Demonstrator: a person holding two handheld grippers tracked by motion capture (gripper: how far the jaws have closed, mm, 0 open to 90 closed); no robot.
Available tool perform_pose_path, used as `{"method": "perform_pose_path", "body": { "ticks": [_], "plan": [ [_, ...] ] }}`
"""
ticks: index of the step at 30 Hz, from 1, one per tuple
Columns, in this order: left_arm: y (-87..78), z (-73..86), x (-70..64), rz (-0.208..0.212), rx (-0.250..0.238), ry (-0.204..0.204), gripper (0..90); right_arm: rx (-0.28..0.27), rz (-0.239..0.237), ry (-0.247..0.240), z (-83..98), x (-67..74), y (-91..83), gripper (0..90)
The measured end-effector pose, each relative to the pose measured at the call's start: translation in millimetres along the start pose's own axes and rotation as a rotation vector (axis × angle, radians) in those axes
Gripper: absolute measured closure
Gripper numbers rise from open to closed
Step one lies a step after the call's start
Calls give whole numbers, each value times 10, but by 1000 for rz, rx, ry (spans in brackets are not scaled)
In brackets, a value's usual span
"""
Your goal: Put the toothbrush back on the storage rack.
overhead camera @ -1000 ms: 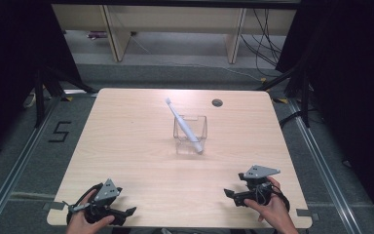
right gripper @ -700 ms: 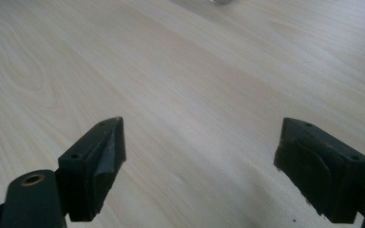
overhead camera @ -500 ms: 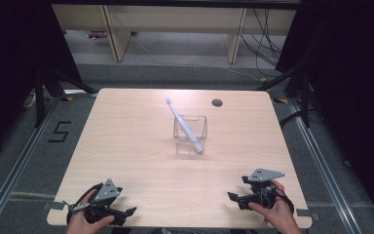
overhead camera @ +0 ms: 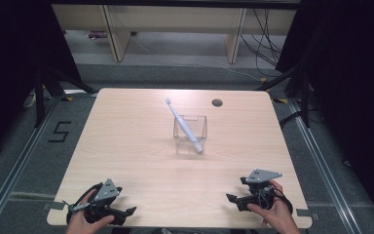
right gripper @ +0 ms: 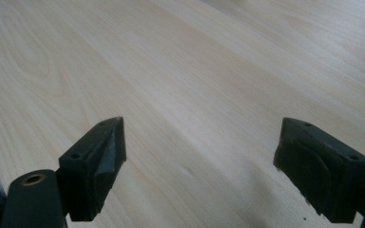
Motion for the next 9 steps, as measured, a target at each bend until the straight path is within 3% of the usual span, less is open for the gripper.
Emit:
{"method": "perform_pose_path", "body": {
  "ticks": [8, 9],
  "plan": [
    [1, 0, 0, -1, 0, -1, 153, -3, 8, -12, 0, -11, 6, 176],
    [1, 0, 0, -1, 1, 0, 153, 4, 0, 10, 6, 14, 6, 176]
  ]
}}
Point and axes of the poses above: each handheld gripper's, and its own axes: y roughly forward along the jaws, z roughly out of its underside, x roughly to its left, the point moved 5 cm from there along y, roughly forward along the jaws, and after that the axes turned 1 degree about y, right-handed, at the moved point
